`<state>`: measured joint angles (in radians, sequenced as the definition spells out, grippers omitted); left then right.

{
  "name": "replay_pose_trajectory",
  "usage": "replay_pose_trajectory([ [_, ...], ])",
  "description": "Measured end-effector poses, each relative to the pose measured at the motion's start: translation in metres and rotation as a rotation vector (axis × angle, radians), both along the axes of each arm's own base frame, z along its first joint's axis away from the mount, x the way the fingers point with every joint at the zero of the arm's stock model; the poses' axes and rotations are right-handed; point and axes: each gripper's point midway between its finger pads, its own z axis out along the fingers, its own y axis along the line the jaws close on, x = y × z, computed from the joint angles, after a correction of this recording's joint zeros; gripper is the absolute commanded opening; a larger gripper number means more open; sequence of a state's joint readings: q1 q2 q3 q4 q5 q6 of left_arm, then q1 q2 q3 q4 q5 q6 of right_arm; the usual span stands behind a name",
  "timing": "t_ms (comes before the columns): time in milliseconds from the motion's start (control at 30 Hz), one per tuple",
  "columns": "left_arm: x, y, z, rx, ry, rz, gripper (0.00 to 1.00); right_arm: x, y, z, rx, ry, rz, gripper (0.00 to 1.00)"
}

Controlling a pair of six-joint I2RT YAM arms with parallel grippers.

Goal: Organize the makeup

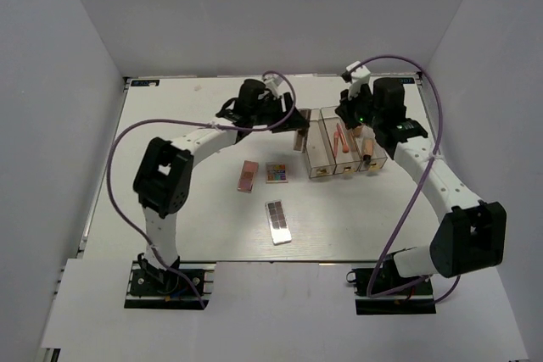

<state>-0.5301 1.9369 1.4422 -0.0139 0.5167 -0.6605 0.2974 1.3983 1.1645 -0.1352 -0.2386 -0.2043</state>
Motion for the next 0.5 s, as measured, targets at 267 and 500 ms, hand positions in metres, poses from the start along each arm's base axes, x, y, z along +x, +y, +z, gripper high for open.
replay_pose_trajectory([
  [267, 0.028, -0.067, -0.001, -0.044, 0.0, 0.054, 0.22, -0.013, -0.027, -0.003, 0.021, 0.001, -0.064, 0.0],
  [500, 0.06, -0.075, -0.005, -0.004, 0.006, 0.171, 0.45, -0.018, -0.04, -0.011, 0.038, 0.025, -0.092, 0.0],
])
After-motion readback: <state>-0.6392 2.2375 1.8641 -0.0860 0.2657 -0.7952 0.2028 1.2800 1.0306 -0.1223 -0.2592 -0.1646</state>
